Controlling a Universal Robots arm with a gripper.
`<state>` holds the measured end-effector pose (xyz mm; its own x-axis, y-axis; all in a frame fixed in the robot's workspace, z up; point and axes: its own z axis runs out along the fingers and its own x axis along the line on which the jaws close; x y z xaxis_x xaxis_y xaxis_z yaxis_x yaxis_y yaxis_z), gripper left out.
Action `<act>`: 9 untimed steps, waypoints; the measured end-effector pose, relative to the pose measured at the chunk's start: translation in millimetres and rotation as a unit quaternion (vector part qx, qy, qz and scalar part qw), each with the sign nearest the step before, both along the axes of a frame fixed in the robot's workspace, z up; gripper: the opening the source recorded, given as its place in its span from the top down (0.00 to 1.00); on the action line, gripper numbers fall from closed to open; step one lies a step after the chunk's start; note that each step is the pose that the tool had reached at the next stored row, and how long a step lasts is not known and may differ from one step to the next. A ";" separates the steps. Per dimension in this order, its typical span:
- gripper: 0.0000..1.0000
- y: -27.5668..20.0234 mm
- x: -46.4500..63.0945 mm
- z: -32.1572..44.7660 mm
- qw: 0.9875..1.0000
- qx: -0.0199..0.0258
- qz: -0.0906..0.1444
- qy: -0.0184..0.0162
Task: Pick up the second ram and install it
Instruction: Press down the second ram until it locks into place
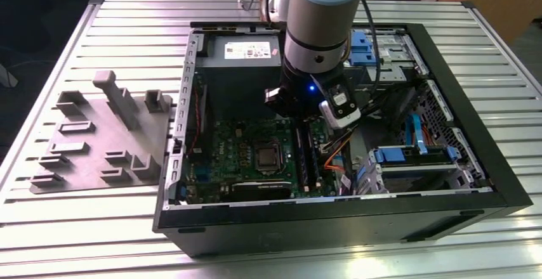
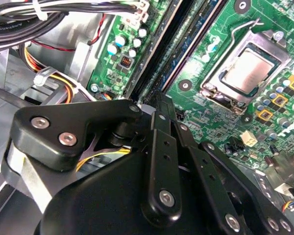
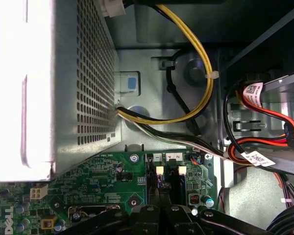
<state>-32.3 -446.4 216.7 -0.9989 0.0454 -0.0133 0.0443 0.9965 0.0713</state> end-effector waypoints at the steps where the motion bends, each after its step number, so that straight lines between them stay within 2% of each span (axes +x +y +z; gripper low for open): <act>1: 0.90 0.0 0.0 0.8 1.000 0.000 0.000 0.000; 3: 0.90 0.3 0.1 5.5 1.000 0.001 0.000 0.000; 6: 0.90 0.0 0.0 16.6 1.000 0.000 0.000 0.000; 9: 0.90 0.0 0.0 20.3 1.000 0.000 0.000 0.000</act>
<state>-32.3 -446.4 237.1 -0.9989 0.0454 -0.0133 0.0444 0.9965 0.0713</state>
